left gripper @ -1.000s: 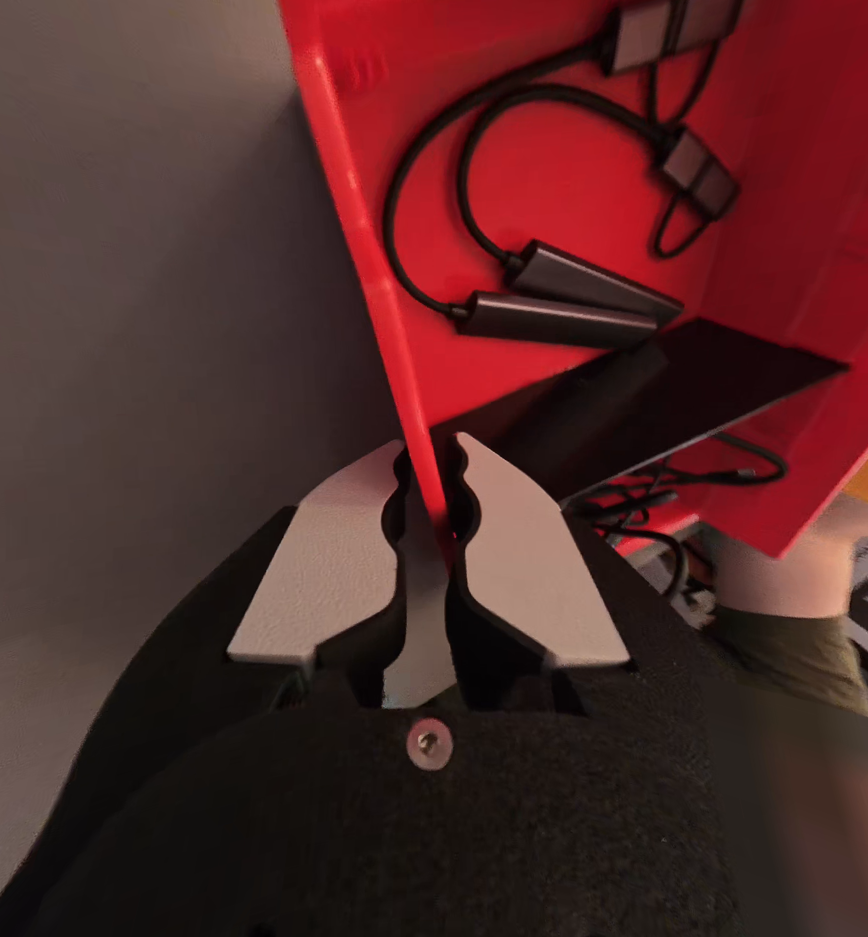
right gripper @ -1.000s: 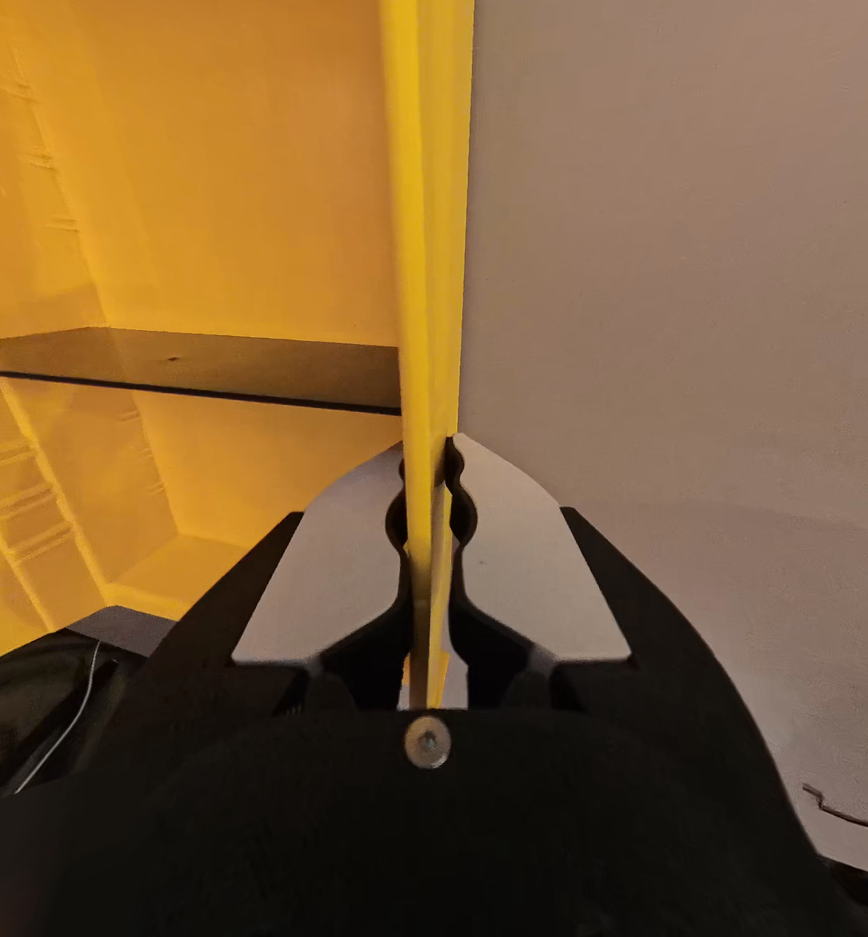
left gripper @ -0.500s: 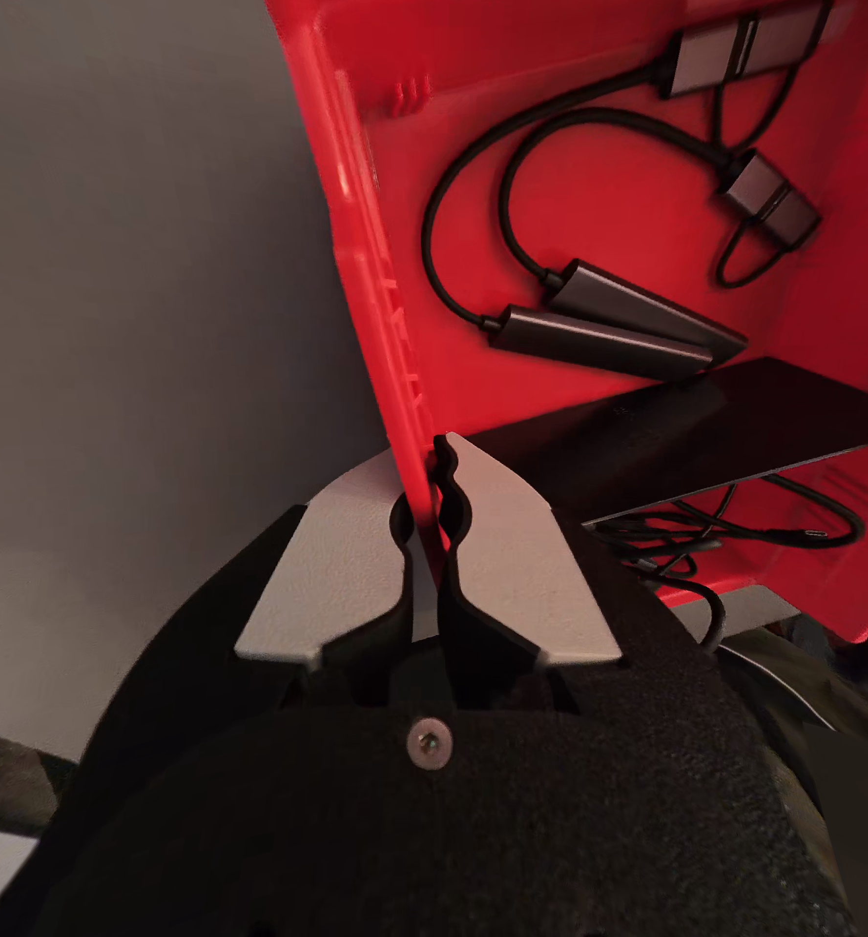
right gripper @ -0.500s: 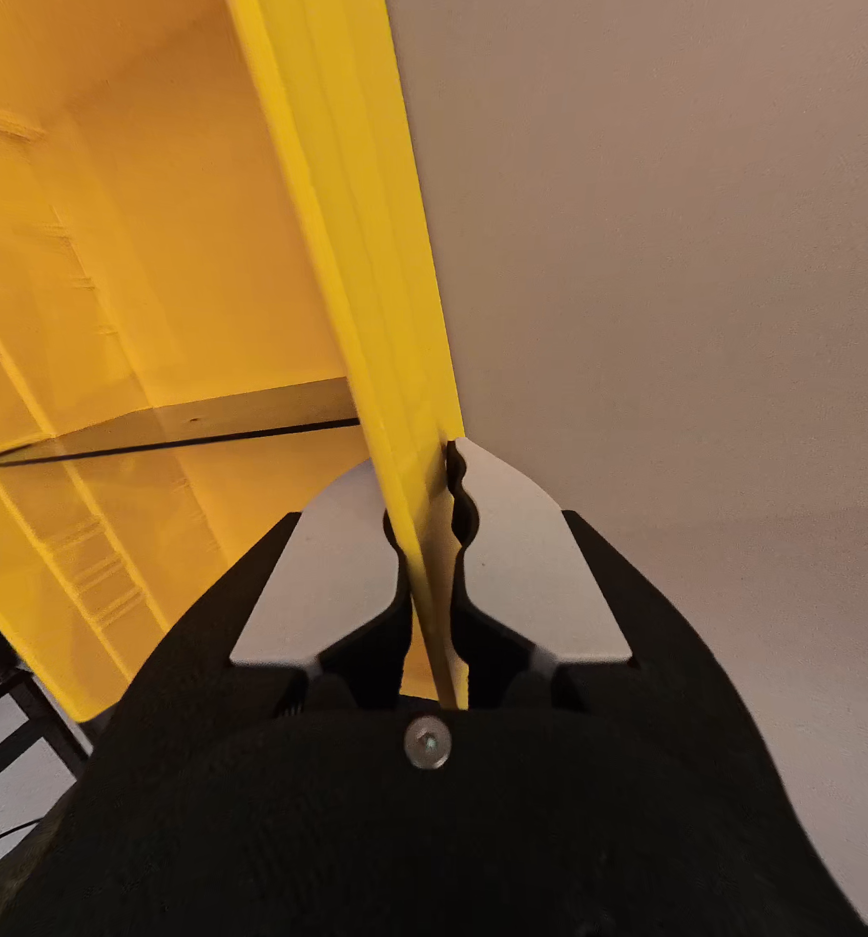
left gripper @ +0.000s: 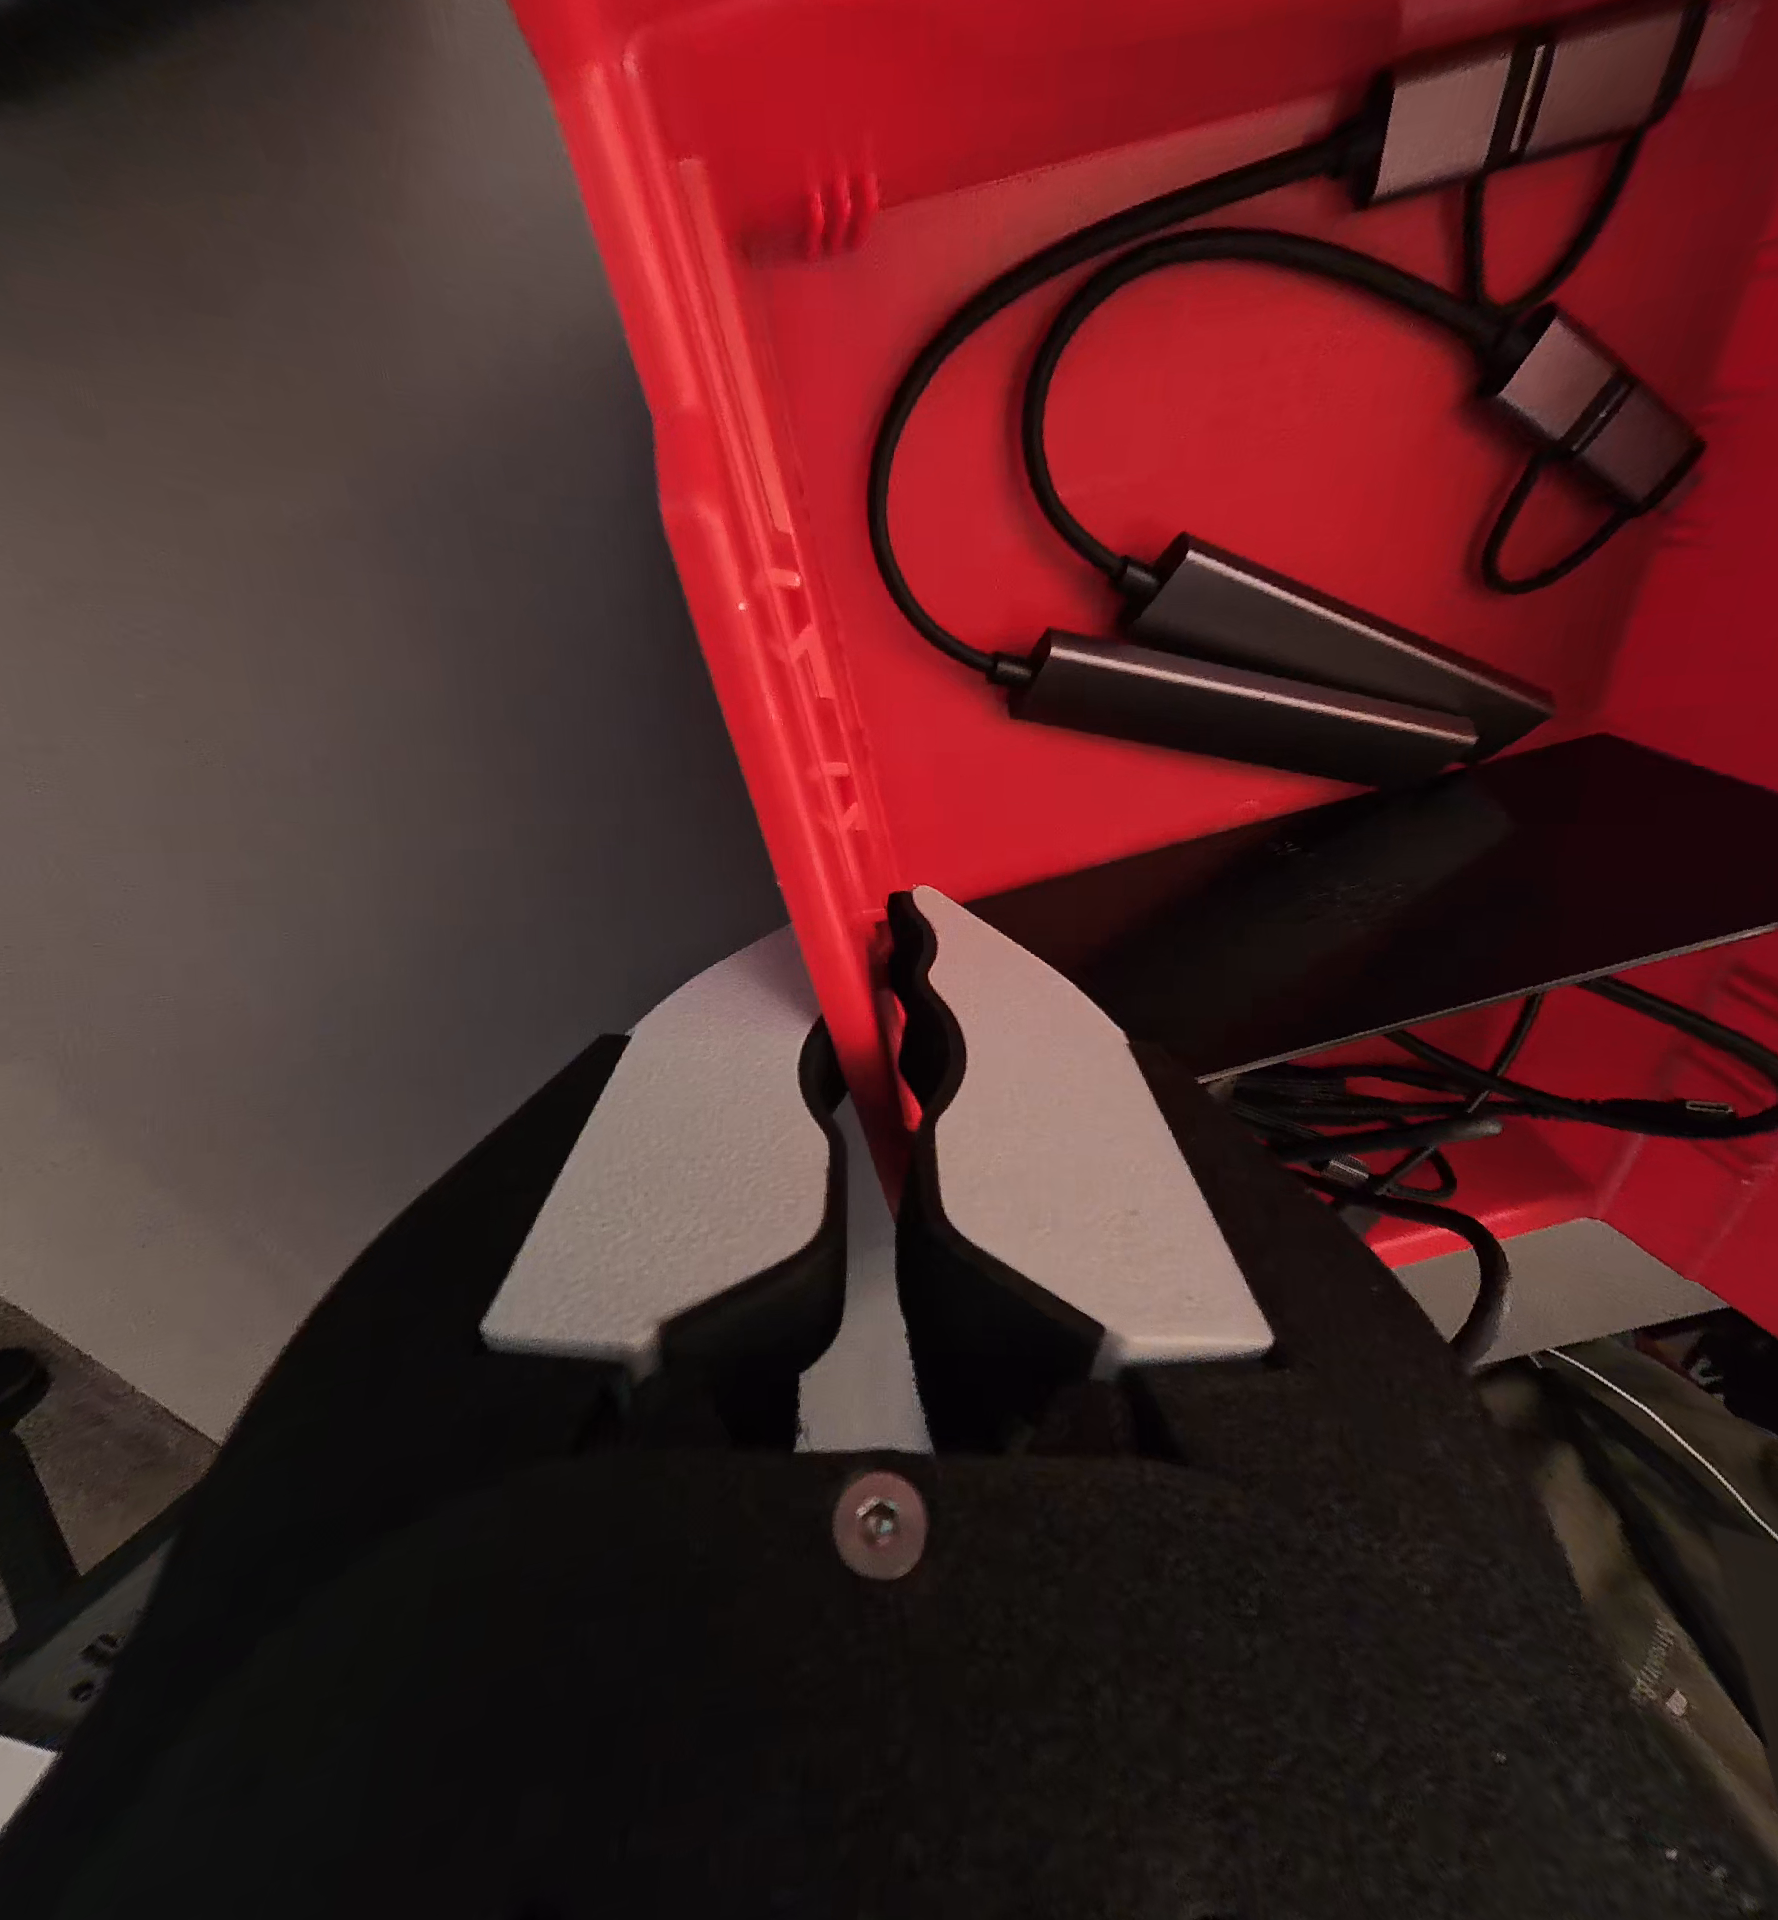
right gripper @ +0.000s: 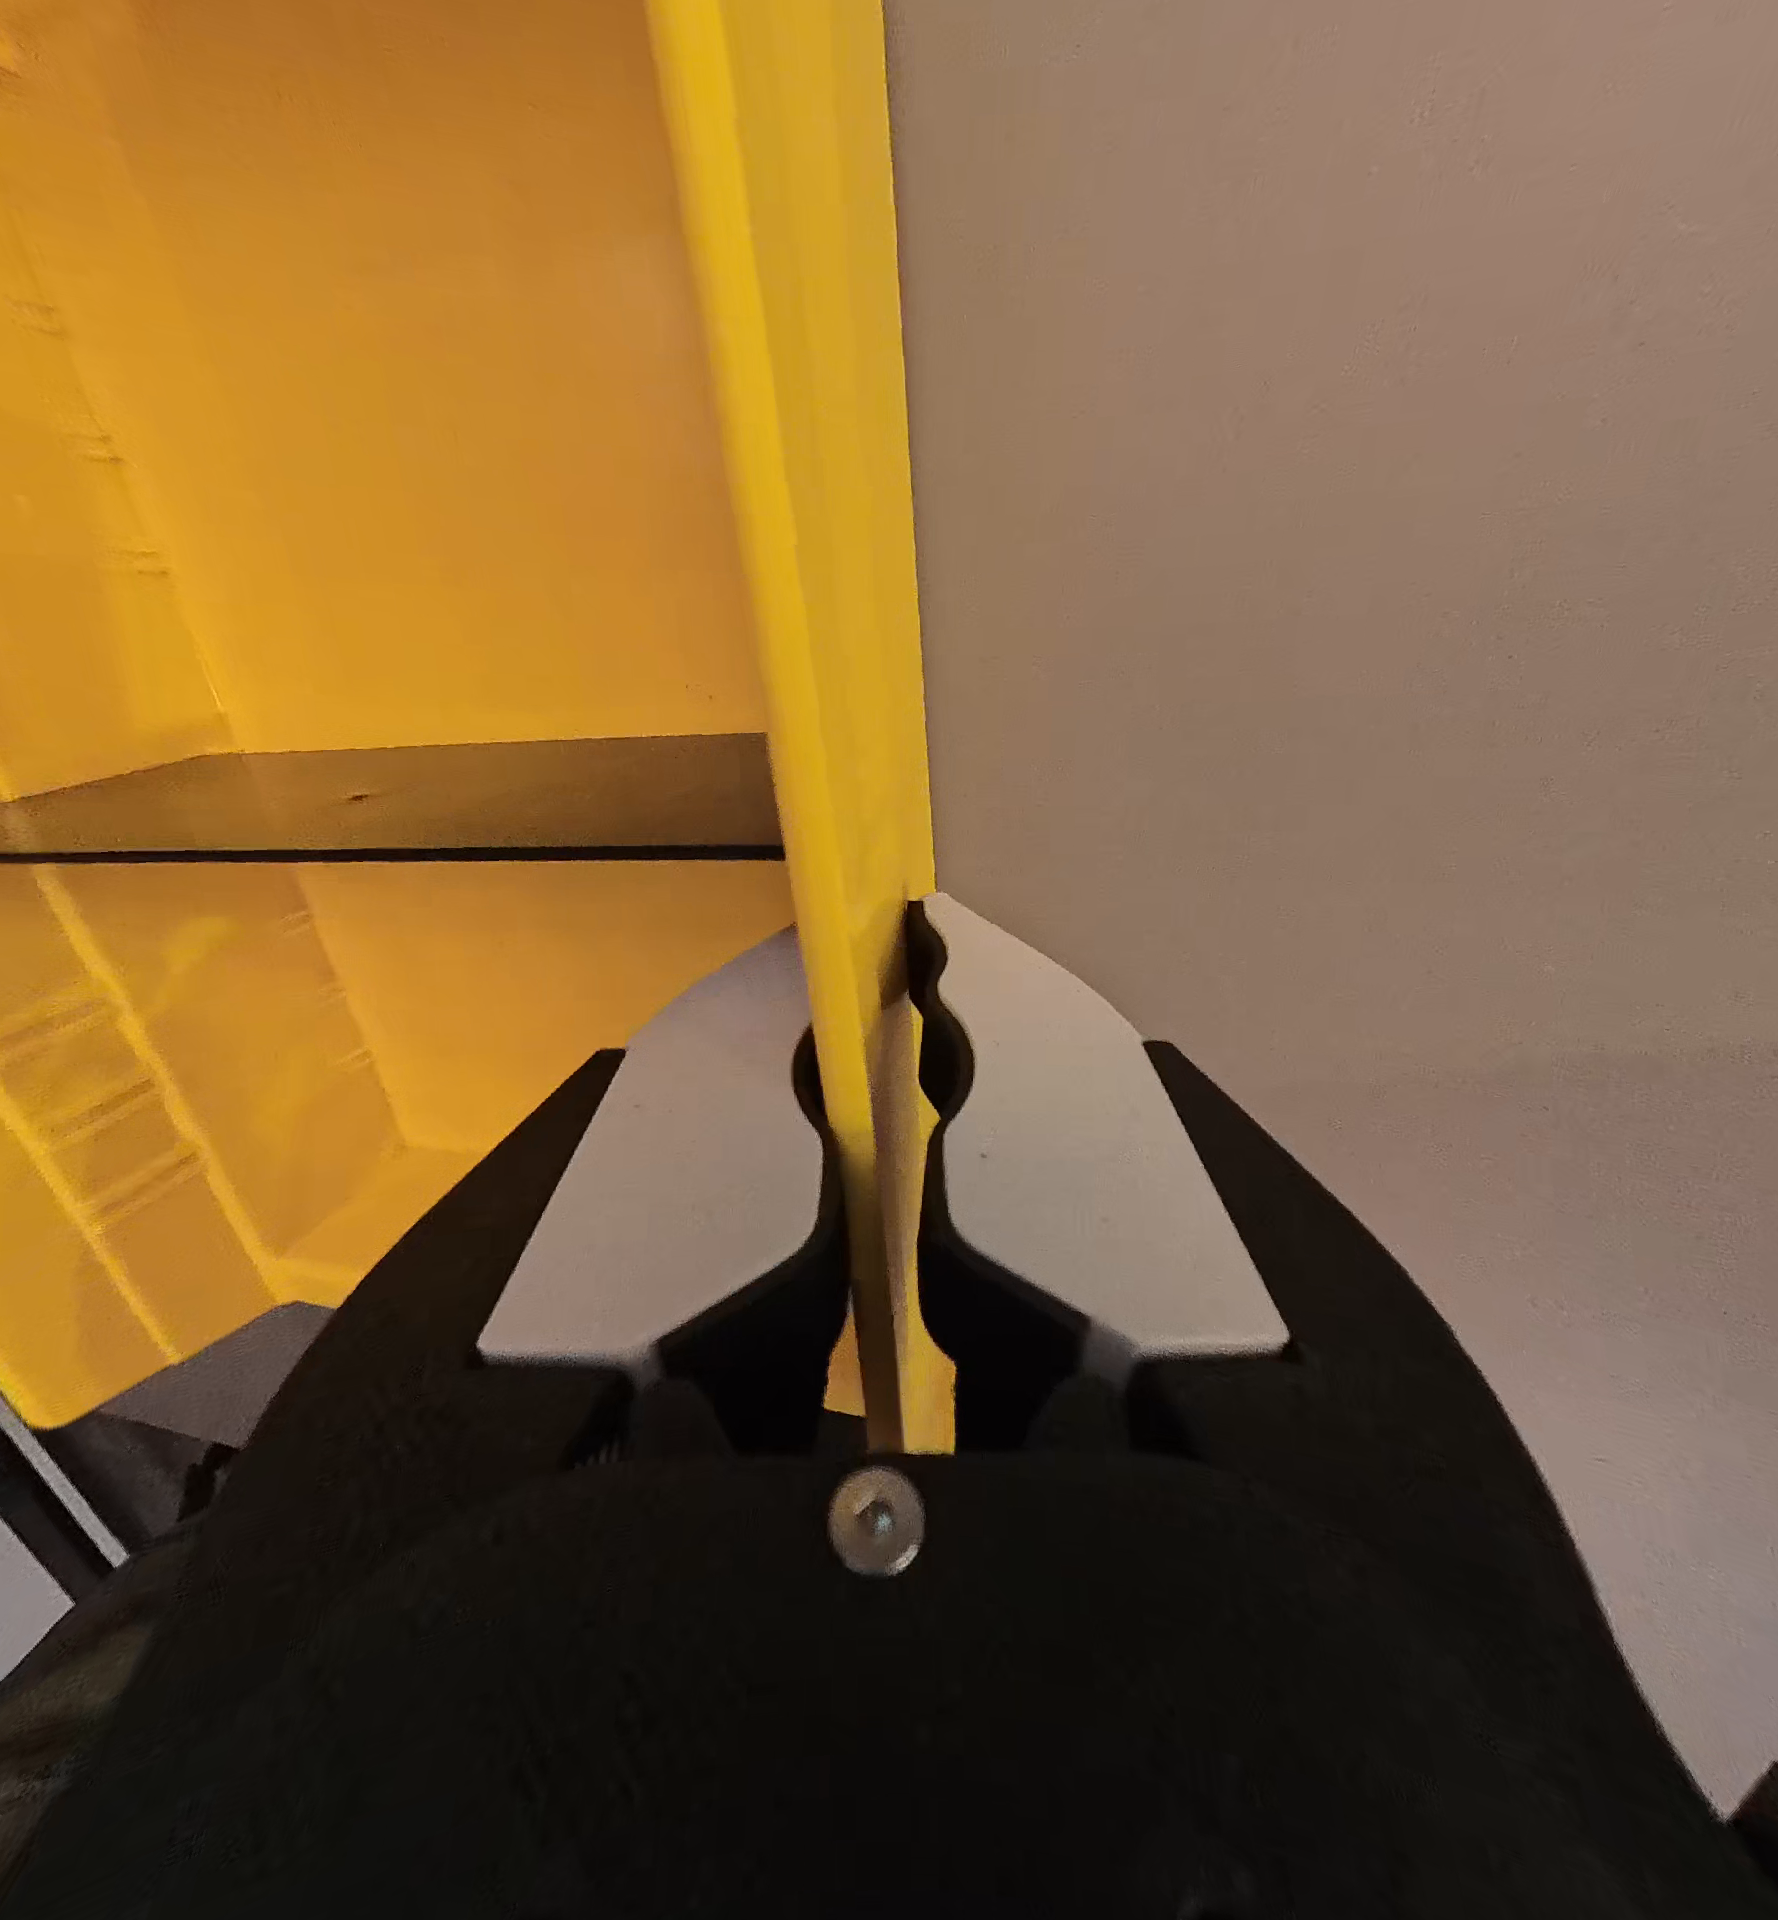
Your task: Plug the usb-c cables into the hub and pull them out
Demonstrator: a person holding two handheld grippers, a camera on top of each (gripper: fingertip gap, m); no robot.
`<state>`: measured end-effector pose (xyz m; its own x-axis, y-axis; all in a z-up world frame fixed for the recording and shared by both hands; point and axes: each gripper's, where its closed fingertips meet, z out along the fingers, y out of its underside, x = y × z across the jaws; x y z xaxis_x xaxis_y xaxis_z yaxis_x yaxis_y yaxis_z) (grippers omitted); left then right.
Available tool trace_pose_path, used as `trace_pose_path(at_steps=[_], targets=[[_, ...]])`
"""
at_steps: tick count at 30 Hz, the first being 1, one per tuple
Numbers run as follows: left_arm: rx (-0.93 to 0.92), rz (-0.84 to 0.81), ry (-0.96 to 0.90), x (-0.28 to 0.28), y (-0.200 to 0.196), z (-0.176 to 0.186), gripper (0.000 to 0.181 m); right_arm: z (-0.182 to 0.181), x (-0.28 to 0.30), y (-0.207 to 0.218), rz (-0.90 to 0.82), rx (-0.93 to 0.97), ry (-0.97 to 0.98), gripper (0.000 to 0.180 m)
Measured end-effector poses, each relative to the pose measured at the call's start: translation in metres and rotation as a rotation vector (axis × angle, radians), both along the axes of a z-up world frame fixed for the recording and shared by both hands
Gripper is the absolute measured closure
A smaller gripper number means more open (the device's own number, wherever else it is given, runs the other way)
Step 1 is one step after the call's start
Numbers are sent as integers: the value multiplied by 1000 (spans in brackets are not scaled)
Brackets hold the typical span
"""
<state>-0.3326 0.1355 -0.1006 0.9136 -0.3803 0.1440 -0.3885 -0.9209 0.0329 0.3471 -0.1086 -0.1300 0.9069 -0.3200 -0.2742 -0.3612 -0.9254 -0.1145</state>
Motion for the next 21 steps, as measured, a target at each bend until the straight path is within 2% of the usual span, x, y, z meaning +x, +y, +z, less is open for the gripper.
trace_pose_path(at_steps=[6, 21], targets=[[13, -47, 30, -1, 5, 0, 177, 0, 2, 0, -34, -5, -4, 171], [36, -15, 37, -10, 12, 0, 178, 0, -1, 1, -55, -14, -13, 172]])
